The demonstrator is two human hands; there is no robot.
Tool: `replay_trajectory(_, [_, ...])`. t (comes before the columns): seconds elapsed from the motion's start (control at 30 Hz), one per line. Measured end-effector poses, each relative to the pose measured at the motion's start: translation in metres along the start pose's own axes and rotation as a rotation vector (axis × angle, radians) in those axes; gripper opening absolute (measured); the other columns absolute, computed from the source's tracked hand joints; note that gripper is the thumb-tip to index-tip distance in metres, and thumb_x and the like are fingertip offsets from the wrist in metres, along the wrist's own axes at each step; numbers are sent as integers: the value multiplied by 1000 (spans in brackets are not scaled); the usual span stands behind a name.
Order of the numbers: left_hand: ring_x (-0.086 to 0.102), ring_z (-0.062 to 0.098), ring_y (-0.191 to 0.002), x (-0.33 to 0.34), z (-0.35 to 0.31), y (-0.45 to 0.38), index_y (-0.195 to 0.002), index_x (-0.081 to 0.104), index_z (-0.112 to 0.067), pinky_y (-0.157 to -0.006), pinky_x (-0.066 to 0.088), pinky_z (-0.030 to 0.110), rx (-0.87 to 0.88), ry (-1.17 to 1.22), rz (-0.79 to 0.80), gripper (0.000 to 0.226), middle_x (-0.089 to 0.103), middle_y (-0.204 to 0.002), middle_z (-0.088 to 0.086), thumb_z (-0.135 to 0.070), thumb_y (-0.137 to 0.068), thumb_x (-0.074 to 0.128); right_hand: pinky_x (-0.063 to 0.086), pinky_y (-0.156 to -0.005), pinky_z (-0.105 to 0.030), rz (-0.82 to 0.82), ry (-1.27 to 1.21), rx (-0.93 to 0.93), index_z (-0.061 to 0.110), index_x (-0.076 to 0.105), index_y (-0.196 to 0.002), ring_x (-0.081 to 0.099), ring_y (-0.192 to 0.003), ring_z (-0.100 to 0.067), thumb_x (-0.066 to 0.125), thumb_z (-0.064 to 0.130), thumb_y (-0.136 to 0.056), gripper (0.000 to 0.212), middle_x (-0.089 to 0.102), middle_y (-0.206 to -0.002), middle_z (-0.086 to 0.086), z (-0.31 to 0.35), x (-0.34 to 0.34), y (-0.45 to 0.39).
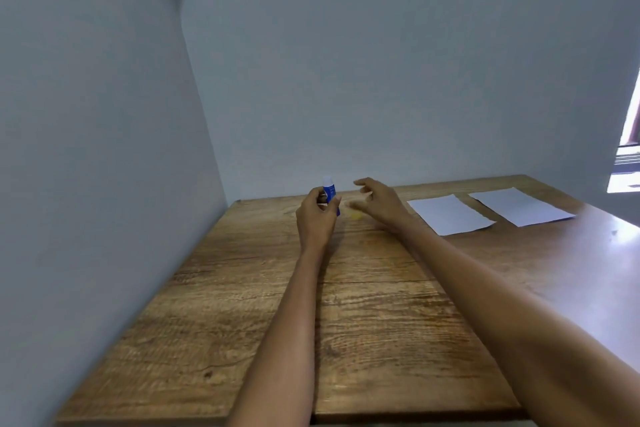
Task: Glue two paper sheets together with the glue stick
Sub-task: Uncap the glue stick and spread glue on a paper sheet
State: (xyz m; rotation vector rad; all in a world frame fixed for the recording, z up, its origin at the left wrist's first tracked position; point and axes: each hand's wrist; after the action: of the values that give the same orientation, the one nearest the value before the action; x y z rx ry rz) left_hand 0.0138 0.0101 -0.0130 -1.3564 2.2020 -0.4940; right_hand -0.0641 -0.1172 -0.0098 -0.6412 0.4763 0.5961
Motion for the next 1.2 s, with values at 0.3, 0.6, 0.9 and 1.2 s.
replay_trajectory(0.3, [57,1,-68,-2,-13,7,-87,62,-18,-63,44,15,2,83,-98,9,60,-73,-12,-25,-84,67,52,-62,-24,120,-751,229,19,70,-95,66,-69,-12,41,42,-98,38,72,-78,0,47,34,45])
replay_trajectory(0.6, [65,10,-66,-6,-33,9,-80,68,-17,-65,51,24,-105,367,-194,11,70,-72,0,-27,-79,72,50,-79,-26,233,-1267,129,1,57,-116,57,-84,-14,37,21,-102,32,59,-97,-10,55,30,53])
replay_trajectory(0.9, [71,15,-76,1,-37,15,-83,70,-24,-76,58,41,-44,342,-81,6,74,-78,0,-27,-78,72,42,-71,-29,245,-1153,311,16,66,-90,54,-74,-14,30,48,-100,49,60,-80,-4,59,21,55])
replay_trajectory(1.2, [71,13,-78,5,-40,12,-89,70,-21,-75,56,32,-11,370,24,10,75,-83,1,-25,-79,71,38,-56,-25,209,-1123,335,15,56,-73,43,-52,-10,33,46,-99,47,49,-56,2,48,17,47])
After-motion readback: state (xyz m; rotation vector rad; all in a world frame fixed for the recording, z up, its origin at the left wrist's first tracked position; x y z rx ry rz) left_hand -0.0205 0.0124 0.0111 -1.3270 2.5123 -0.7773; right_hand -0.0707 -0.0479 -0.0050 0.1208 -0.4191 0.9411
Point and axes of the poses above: each hand's wrist, its own y-axis away from the middle knuckle, its own x-axis out of the palm, z = x × y
